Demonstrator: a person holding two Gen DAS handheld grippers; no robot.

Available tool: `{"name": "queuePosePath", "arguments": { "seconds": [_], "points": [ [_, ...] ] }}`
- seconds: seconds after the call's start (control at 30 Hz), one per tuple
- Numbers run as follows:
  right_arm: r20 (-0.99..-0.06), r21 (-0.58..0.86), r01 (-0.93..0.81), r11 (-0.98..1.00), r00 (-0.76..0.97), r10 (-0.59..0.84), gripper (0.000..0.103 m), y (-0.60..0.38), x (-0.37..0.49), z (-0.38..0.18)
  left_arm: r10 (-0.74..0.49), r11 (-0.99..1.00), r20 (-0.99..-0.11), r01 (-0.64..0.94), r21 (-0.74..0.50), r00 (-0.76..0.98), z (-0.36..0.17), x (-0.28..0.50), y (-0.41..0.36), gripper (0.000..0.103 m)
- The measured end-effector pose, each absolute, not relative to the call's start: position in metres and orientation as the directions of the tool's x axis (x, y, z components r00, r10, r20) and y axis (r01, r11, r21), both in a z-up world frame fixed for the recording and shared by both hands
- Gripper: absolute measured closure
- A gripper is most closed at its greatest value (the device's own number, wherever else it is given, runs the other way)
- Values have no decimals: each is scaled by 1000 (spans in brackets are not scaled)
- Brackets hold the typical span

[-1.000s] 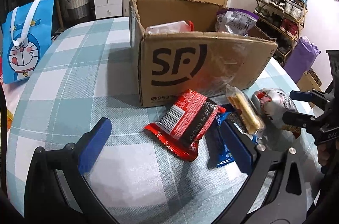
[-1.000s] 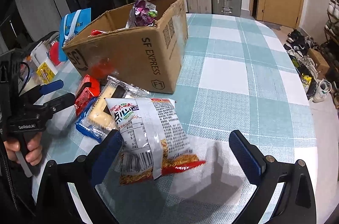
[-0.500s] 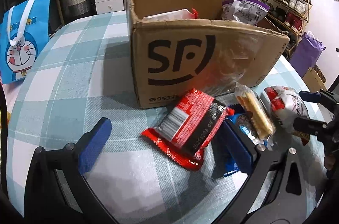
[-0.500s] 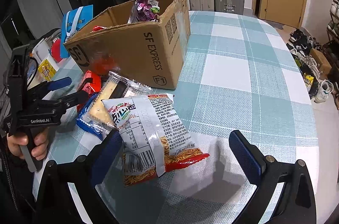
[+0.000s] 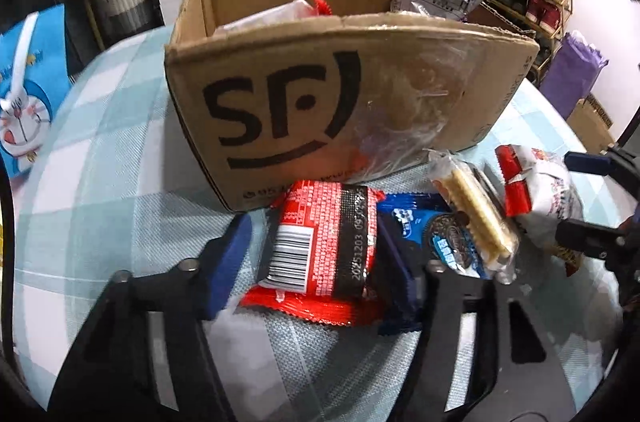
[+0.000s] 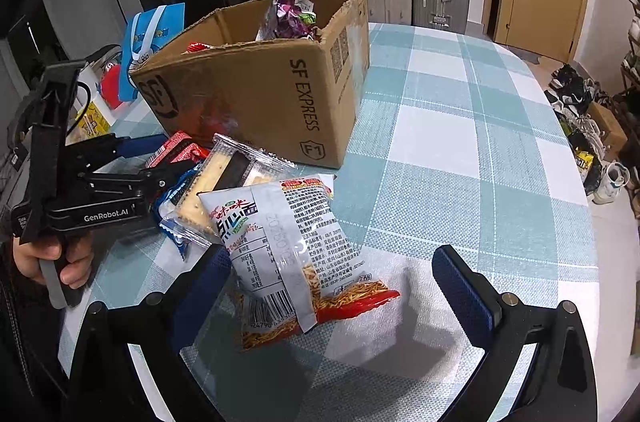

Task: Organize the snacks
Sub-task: 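Grasp the red cookie pack with the left gripper while the right gripper grasps the white noodle-snack bag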

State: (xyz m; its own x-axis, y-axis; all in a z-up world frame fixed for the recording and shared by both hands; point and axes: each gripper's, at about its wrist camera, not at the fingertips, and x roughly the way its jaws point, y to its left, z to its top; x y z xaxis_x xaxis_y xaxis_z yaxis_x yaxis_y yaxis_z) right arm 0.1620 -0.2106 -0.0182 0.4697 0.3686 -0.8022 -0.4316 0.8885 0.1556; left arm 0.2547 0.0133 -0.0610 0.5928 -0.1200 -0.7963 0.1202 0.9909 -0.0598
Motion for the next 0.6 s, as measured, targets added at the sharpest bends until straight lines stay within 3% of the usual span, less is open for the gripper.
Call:
{"name": "queuePosePath", "arguments": {
  "seconds": [0.07, 0.13, 0.6],
  "points": [
    [-804, 163, -439, 884, 460, 377, 1, -211, 162, -19, -141, 988, -800, 131, -78, 583, -62, 257, 14, 59],
    [-807, 166, -444, 881, 453, 380, 1, -211, 162, -20, -134, 989, -798, 136, -66, 587, -63, 257, 13, 60],
    [-792, 196, -483, 854, 436, 428, 14, -212, 158, -16, -114, 994, -758, 70, -90, 642, -45, 222, 25, 61]
  ]
}}
